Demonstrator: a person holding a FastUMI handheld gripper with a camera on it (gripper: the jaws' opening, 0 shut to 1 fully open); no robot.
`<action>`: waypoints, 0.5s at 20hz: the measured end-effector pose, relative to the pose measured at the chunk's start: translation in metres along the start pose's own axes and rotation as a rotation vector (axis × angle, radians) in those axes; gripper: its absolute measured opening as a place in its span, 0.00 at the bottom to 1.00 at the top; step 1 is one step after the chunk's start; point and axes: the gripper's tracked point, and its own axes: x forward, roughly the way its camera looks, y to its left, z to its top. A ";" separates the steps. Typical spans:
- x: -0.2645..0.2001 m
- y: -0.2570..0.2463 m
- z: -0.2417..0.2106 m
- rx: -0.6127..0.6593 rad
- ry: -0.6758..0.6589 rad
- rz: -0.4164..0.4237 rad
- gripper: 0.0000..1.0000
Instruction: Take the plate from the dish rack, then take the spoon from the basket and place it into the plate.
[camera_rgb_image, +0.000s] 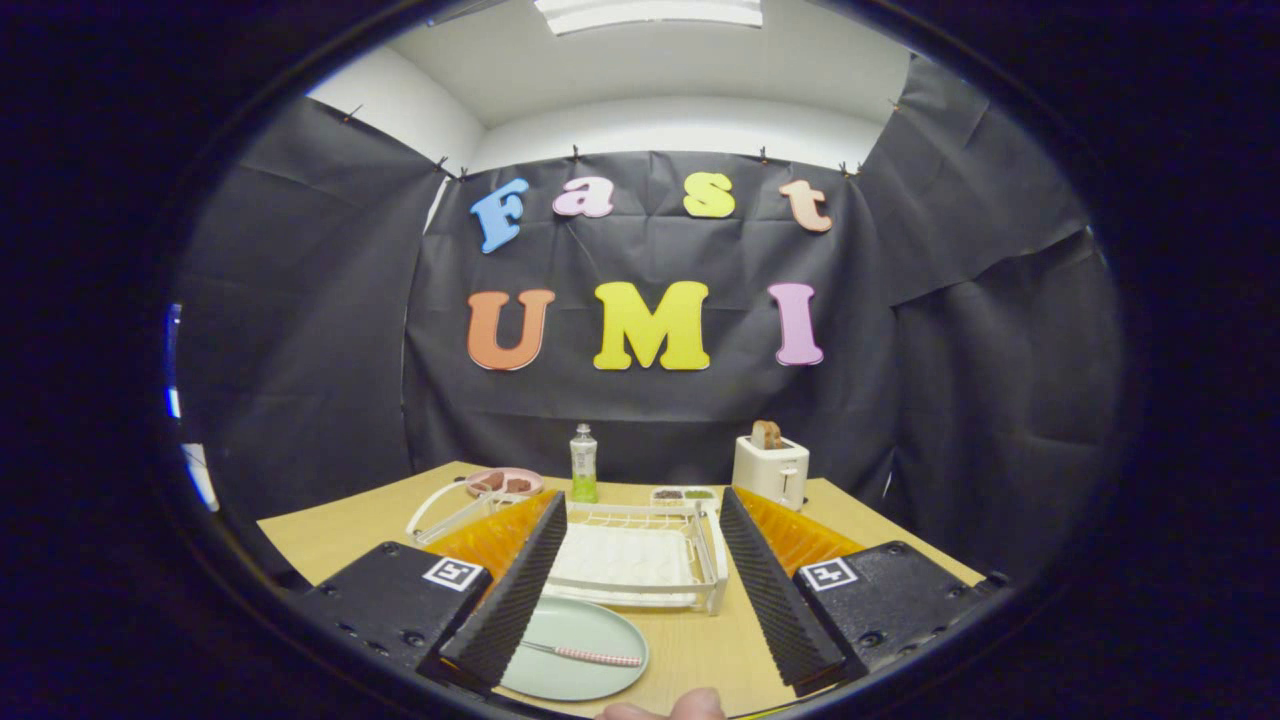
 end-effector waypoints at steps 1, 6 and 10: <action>-0.001 0.001 -0.001 -0.001 -0.003 -0.005 1.00; -0.001 0.017 -0.006 -0.026 -0.004 -0.004 1.00; -0.001 0.028 0.000 -0.028 -0.019 -0.007 1.00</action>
